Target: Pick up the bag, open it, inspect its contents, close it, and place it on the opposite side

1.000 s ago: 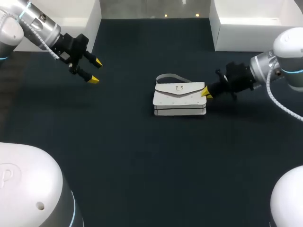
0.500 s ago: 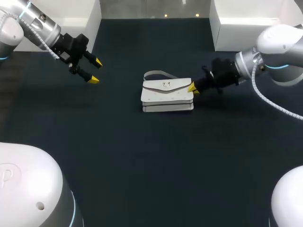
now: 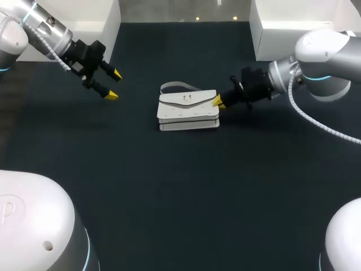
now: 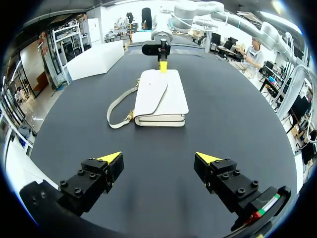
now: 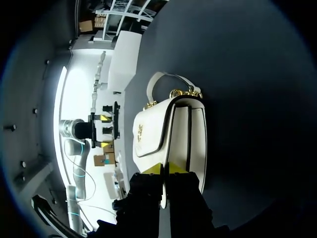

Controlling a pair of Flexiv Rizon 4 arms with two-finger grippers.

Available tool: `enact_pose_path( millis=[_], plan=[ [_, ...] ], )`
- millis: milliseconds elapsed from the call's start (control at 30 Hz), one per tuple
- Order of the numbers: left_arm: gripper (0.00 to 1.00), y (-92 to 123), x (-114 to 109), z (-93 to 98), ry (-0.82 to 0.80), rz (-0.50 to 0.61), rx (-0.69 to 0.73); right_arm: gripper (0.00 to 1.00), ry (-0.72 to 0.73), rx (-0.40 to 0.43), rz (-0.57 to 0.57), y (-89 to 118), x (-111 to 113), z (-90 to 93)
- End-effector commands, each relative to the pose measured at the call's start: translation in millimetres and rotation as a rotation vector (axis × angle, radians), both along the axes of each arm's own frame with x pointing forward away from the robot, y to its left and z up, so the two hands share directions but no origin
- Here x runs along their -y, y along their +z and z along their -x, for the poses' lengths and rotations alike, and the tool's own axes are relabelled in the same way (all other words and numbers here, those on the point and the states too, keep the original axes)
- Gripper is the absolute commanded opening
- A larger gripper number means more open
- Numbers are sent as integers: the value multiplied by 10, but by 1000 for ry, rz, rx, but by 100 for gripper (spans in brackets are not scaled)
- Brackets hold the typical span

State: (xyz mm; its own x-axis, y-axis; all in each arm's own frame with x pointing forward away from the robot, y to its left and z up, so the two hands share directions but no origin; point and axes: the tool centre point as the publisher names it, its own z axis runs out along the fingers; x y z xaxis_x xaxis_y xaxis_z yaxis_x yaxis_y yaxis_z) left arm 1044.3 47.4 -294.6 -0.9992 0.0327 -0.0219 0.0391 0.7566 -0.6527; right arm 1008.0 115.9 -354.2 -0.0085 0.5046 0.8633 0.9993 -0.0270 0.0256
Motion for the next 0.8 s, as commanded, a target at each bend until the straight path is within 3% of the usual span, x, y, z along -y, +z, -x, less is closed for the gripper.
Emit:
enact_pose_path(
  millis=[33,500,800],
  plan=[
    [100,-13,-3,-15,-2,4,0,0,16,-9,-11,-45,-102,-80],
    [100,-13,-3,-15,-2,4,0,0,52,-21,-30,-76,-410,-141],
    [100,-13,-3,-15,-2,4,0,0,41,-24,-37,-107,-492,-126]
  ],
)
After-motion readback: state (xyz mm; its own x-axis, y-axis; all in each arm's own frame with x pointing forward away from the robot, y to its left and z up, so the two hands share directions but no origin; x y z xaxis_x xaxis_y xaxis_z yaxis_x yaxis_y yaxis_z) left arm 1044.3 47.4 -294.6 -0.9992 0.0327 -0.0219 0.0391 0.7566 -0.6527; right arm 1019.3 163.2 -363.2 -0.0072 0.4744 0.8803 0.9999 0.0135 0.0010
